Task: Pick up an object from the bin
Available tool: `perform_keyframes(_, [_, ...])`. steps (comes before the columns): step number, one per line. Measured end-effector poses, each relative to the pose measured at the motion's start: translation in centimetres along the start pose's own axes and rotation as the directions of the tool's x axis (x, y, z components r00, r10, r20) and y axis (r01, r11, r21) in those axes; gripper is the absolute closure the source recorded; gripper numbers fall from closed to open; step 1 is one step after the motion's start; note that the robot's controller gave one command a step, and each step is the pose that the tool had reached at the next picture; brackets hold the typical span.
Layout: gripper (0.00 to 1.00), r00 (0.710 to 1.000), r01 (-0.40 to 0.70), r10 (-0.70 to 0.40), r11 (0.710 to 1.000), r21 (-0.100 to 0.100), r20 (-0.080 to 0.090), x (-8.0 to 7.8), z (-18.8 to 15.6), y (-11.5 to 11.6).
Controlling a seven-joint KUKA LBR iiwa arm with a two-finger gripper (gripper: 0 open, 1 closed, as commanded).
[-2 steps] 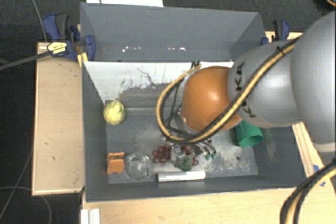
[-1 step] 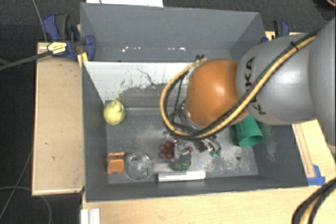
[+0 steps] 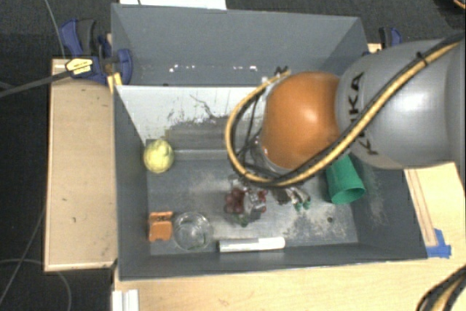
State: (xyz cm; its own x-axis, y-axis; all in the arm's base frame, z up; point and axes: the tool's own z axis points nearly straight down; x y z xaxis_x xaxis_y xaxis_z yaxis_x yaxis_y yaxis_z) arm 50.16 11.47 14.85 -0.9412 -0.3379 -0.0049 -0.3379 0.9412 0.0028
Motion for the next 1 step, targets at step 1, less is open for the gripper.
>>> perform_keyframes(1, [1.0,1.0,-0.003,0.003,1.0,0.0,0.005,-0.1,-0.82,-0.01])
